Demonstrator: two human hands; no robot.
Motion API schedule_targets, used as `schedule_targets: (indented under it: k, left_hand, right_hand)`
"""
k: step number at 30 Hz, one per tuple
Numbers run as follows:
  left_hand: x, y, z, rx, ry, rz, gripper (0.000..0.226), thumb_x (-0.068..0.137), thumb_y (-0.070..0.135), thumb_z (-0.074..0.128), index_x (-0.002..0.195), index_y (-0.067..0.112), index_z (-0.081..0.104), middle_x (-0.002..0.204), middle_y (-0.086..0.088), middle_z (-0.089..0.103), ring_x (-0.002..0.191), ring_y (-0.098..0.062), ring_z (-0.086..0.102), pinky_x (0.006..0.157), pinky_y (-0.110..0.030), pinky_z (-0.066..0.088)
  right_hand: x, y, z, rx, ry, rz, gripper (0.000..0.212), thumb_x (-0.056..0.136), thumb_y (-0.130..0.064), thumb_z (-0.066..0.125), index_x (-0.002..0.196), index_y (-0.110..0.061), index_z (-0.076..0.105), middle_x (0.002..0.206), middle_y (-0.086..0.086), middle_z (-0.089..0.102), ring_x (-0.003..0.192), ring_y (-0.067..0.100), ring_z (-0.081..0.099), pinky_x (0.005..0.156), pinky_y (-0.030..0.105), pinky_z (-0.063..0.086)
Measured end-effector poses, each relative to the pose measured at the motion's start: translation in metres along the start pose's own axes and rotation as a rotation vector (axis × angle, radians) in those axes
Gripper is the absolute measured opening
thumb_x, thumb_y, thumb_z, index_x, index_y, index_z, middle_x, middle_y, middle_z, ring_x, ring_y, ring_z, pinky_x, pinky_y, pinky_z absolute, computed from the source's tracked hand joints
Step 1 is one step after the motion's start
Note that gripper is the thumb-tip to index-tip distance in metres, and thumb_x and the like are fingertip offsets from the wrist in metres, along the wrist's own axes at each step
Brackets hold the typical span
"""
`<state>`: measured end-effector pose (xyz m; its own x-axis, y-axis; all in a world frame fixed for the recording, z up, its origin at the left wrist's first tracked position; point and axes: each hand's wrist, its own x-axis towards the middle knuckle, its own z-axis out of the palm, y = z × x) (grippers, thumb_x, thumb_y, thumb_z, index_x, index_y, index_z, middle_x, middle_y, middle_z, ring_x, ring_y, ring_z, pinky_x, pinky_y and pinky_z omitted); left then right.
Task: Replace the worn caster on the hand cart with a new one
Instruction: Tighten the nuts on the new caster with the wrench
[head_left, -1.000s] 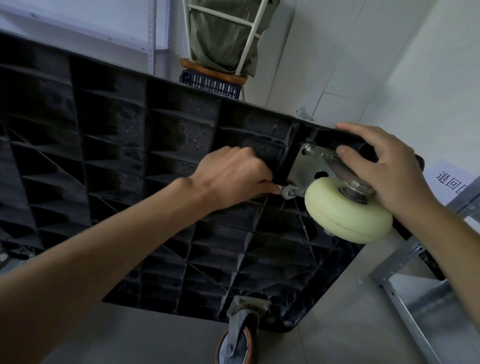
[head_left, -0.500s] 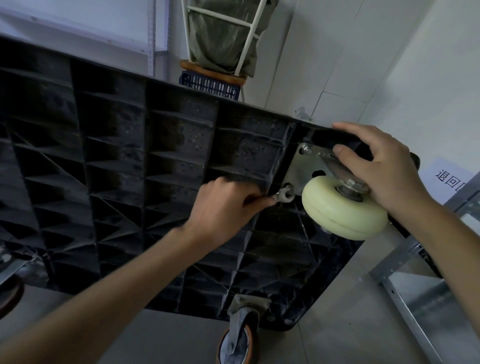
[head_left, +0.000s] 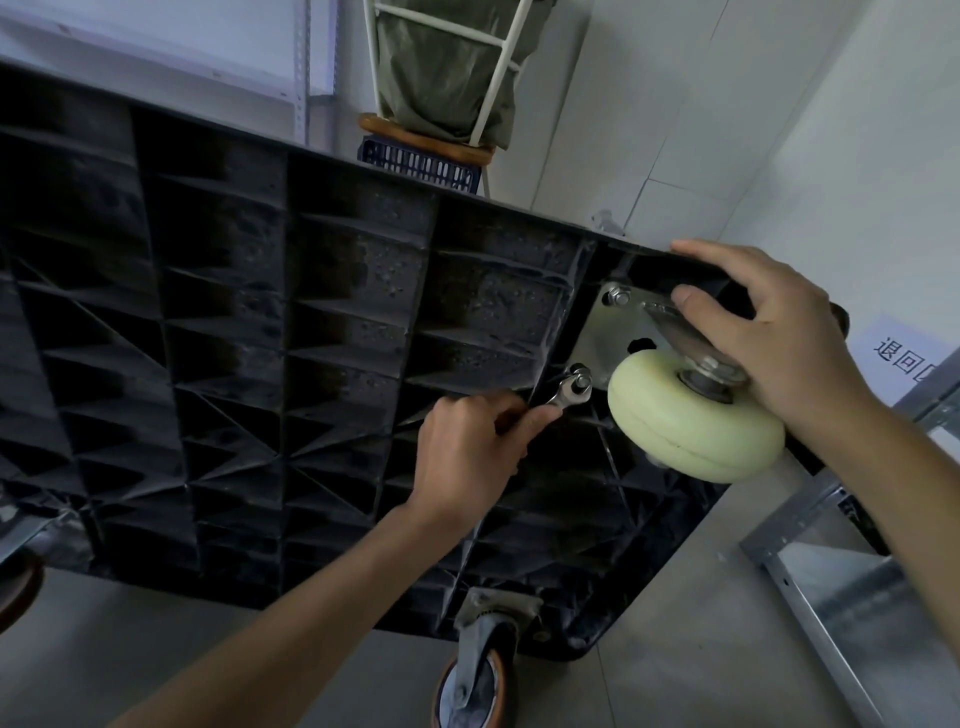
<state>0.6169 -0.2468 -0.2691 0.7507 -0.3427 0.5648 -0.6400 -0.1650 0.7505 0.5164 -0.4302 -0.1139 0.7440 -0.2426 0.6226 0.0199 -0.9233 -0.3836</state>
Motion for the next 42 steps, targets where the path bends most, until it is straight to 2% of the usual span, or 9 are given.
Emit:
schedule_targets:
  k: [5,9,12,17,21,25,30,39,42]
  left_hand:
    - [-0.001,-0.001,0.011,0.041,0.020,-0.013,0.062,0.090,0.075,0.044,0.073,0.020,0.066,0.054,0.005,0.063,0.047,-0.012,0.061,0.050,-0.040,0.053]
    - [-0.002,0.000,0.008,0.115,0.072,0.080,0.047,0.094,0.060,0.054,0.074,0.019,0.066,0.048,0.004,0.051,0.042,-0.014,0.050,0.041,-0.035,0.041]
    - [-0.004,0.004,0.009,0.080,0.056,0.112,0.044,0.097,0.054,0.053,0.077,0.017,0.067,0.047,0.003,0.049,0.041,-0.017,0.046,0.041,-0.030,0.033]
    - [-0.003,0.001,0.011,0.060,0.046,0.151,0.044,0.099,0.054,0.048,0.085,0.017,0.068,0.048,0.005,0.049,0.042,-0.021,0.047,0.040,-0.032,0.036]
    - [0.000,-0.001,0.009,0.084,0.039,0.221,0.041,0.099,0.052,0.047,0.101,0.020,0.073,0.048,0.009,0.041,0.039,-0.020,0.043,0.042,-0.027,0.028]
    - [0.011,-0.005,0.002,0.165,0.017,0.312,0.048,0.100,0.051,0.044,0.087,0.012,0.069,0.048,0.001,0.051,0.038,-0.025,0.048,0.039,-0.030,0.036]
    - [0.017,-0.006,-0.006,0.212,0.003,0.379,0.046,0.100,0.050,0.046,0.082,0.013,0.066,0.048,0.002,0.052,0.037,-0.023,0.049,0.039,-0.026,0.034]
    - [0.014,0.002,-0.012,0.209,-0.080,0.286,0.046,0.100,0.055,0.043,0.088,0.017,0.066,0.050,0.007,0.052,0.041,-0.015,0.051,0.041,-0.034,0.043]
    - [0.013,0.006,-0.012,0.163,-0.101,0.222,0.043,0.098,0.054,0.048,0.080,0.019,0.064,0.051,0.005,0.052,0.044,-0.015,0.051,0.043,-0.035,0.042]
  right_hand:
    - [0.000,0.001,-0.001,-0.009,-0.001,-0.003,0.038,0.095,-0.038,0.060,0.133,-0.040,0.062,0.121,-0.023,0.061,0.123,0.009,0.054,0.114,0.047,0.038]
    - [0.000,0.000,0.000,-0.012,-0.003,0.002,0.040,0.093,-0.043,0.058,0.133,-0.041,0.062,0.121,-0.025,0.060,0.123,0.008,0.055,0.113,0.048,0.039]
    - [0.000,0.000,-0.001,-0.018,0.000,0.000,0.037,0.096,-0.038,0.061,0.133,-0.041,0.062,0.119,-0.027,0.059,0.121,0.005,0.054,0.113,0.047,0.038]
    - [0.000,0.000,-0.001,-0.021,-0.013,0.004,0.037,0.095,-0.038,0.060,0.132,-0.042,0.062,0.114,-0.035,0.057,0.119,0.003,0.053,0.112,0.045,0.039]
    - [0.000,-0.001,-0.002,-0.023,-0.018,0.000,0.037,0.095,-0.040,0.059,0.132,-0.043,0.061,0.119,-0.027,0.060,0.123,0.007,0.054,0.113,0.046,0.039]
    - [0.000,0.001,-0.003,-0.026,-0.017,0.007,0.037,0.094,-0.043,0.059,0.131,-0.045,0.061,0.121,-0.027,0.060,0.123,0.007,0.054,0.112,0.047,0.039]
    - [0.000,0.000,-0.001,-0.028,0.002,0.006,0.039,0.091,-0.047,0.056,0.130,-0.045,0.062,0.121,-0.024,0.062,0.122,0.010,0.055,0.111,0.048,0.040]
    - [0.001,0.002,0.001,-0.016,0.014,0.005,0.042,0.088,-0.052,0.053,0.129,-0.047,0.061,0.118,-0.023,0.063,0.121,0.013,0.055,0.112,0.050,0.037]
    - [0.001,0.002,0.000,-0.008,0.010,0.015,0.045,0.087,-0.055,0.052,0.130,-0.045,0.062,0.121,-0.020,0.064,0.121,0.012,0.056,0.110,0.048,0.040]
